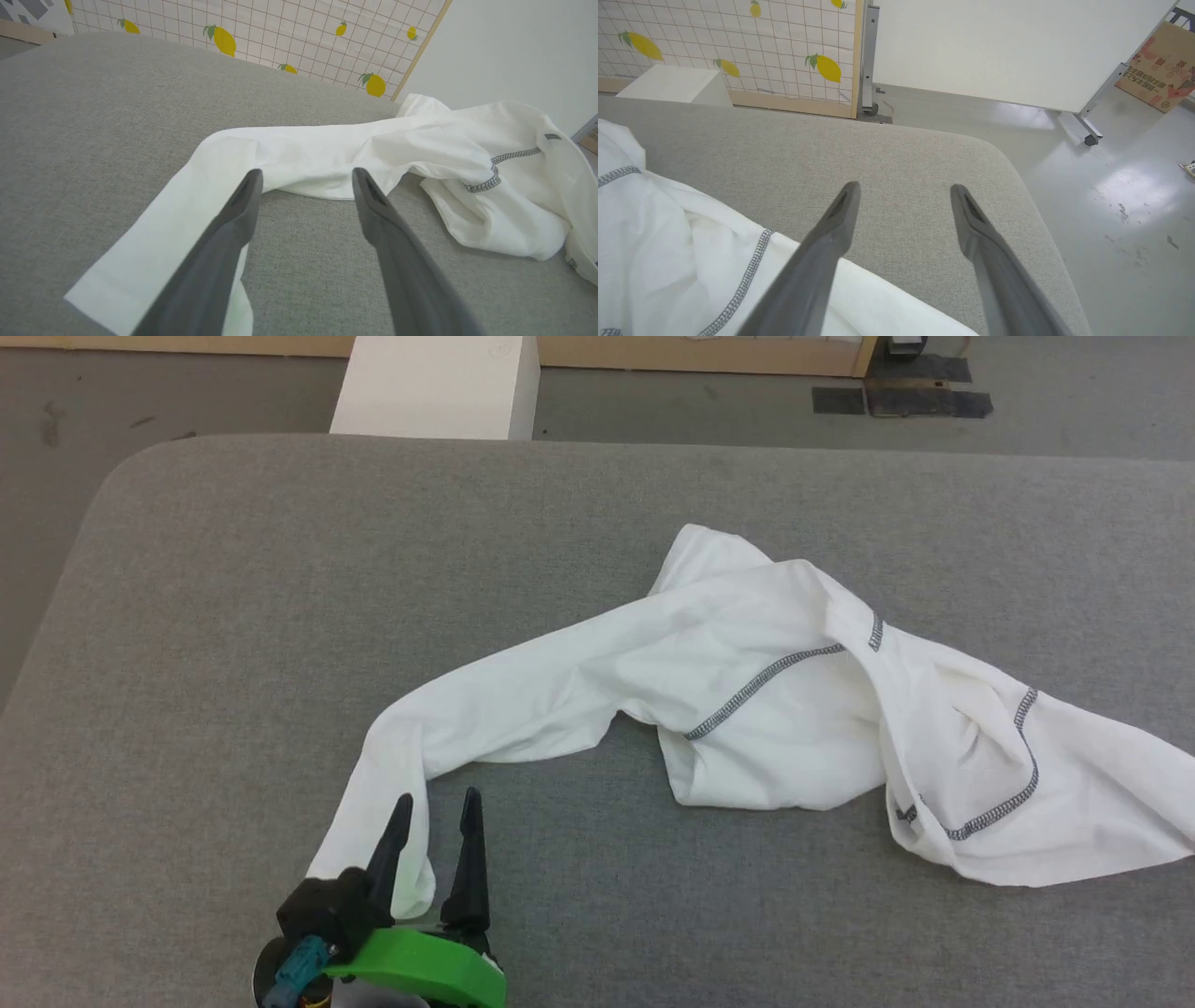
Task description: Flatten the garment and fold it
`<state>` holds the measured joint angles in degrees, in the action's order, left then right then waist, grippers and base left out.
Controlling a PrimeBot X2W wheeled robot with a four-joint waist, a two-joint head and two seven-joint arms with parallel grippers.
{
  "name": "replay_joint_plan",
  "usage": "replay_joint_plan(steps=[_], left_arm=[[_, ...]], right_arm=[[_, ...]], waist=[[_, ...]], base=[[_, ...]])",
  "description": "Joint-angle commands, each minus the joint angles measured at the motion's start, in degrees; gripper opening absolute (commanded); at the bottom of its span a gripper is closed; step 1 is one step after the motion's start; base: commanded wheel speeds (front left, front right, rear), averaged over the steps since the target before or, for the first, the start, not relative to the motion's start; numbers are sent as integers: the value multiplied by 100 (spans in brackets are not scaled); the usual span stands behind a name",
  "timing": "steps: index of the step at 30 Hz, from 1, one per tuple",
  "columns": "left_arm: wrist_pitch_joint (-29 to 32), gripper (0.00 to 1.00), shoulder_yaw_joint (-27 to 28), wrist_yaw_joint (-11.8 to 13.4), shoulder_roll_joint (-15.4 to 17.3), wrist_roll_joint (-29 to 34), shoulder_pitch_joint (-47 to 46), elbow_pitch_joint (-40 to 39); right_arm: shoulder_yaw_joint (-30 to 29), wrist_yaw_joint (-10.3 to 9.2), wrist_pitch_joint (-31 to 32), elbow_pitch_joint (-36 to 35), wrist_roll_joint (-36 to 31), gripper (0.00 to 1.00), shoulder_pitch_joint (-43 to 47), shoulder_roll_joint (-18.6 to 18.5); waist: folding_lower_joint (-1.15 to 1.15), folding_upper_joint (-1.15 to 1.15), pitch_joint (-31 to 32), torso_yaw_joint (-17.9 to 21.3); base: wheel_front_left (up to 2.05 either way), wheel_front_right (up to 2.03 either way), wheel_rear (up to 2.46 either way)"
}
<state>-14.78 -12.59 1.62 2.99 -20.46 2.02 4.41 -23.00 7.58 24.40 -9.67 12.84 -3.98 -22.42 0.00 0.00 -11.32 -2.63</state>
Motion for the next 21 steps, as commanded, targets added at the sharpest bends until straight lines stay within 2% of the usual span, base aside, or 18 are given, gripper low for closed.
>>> replay_joint_plan(steps=[1,5,9,15,17,20,21], left_arm=[[-22,100,-15,32,-12,-45,-3,-22],[-22,100,-55,59,-12,-95,-34,-20],[-22,100,-94,66,-12,-124,-88,-22],[-22,100,-123,67,-12,-122,-146,-27],[-22,100,-143,70,-12,-124,-173,-29],[-22,100,-164,87,-12,-134,-196,-30],[-22,100,-171,92,-12,-139,-201,-31]], right_arm=[[314,-9,140,-168,92,100,-186,31],[1356,-9,535,-456,353,100,-451,61],[2262,-9,693,-315,400,100,-718,14],[3265,-9,665,489,327,100,-1187,-107],[3607,-9,516,1015,197,100,-1461,-181],[3775,-9,350,1481,151,100,-1691,-111],[3842,-9,291,1629,105,96,-1777,-107]], waist=[[0,0,-16,-29],[0,0,-35,-89],[0,0,-70,-189],[0,0,-146,-373],[0,0,-213,-483],[0,0,-270,-565],[0,0,-291,-588]], base=[[0,0,0],[0,0,0],[0,0,0],[0,0,0],[0,0,0],[0,0,0],[0,0,0]])
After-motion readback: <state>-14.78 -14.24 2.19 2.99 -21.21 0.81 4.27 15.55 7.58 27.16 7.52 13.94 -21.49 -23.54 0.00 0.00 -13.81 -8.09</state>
